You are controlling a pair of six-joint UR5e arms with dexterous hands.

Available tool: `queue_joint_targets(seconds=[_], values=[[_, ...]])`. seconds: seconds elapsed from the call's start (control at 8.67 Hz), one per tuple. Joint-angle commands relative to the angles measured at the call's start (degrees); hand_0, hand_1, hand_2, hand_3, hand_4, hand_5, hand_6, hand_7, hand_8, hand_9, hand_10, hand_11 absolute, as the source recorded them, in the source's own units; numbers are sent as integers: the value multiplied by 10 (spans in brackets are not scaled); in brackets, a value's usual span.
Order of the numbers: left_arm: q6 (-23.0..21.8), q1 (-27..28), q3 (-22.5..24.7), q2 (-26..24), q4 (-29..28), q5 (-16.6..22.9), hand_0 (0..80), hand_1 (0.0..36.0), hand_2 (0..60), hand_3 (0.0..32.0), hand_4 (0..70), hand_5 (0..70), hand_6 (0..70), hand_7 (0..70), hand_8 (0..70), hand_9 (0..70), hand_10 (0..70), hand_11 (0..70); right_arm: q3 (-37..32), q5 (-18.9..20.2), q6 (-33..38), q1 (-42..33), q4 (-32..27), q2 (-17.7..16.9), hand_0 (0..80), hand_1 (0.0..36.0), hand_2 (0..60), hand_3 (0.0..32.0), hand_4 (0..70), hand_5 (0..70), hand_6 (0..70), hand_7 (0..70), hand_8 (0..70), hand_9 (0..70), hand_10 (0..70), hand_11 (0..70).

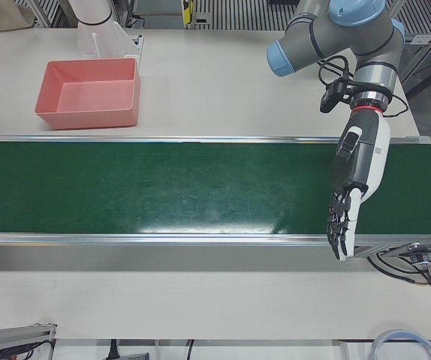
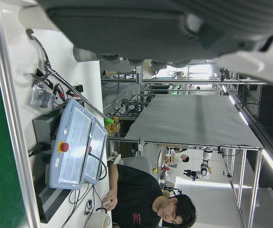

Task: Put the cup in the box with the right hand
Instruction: 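Lift the light blue cup off the belt with the right hand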

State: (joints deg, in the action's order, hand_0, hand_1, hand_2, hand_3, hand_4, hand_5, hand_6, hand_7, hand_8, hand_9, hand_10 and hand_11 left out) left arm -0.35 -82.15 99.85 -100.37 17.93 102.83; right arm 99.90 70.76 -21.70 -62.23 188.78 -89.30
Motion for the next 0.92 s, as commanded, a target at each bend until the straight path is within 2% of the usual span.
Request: queue_joint_targets(seconds=[0.0, 0.23, 0.46, 0.58, 0.81], values=[[0, 0, 0, 0, 0, 0, 0, 0, 0, 0, 0, 0, 0, 0, 0, 0, 0, 0, 26, -4, 9, -3, 6, -2, 475, 355, 600, 0, 242, 156, 313, 700, 558, 700, 442, 635], [0, 0, 1, 0, 0, 0, 0, 0, 0, 0, 0, 0, 0, 0, 0, 0, 0, 0, 82, -3, 7, -2, 12, -2, 485, 346, 600, 0, 227, 147, 298, 700, 529, 700, 377, 545], [0, 0, 1, 0, 0, 0, 0, 0, 0, 0, 0, 0, 0, 0, 0, 0, 0, 0, 160, -3, -10, 25, 57, 3, 490, 337, 600, 0, 194, 145, 294, 700, 518, 700, 353, 514], [0, 0, 1, 0, 0, 0, 0, 0, 0, 0, 0, 0, 0, 0, 0, 0, 0, 0, 222, -10, -46, 67, 82, 4, 491, 329, 600, 0, 187, 144, 293, 700, 518, 700, 345, 504], [0, 0, 1, 0, 0, 0, 0, 0, 0, 0, 0, 0, 0, 0, 0, 0, 0, 0, 314, -74, -104, 205, 115, 4, 492, 322, 600, 0, 149, 140, 279, 700, 498, 700, 320, 473]])
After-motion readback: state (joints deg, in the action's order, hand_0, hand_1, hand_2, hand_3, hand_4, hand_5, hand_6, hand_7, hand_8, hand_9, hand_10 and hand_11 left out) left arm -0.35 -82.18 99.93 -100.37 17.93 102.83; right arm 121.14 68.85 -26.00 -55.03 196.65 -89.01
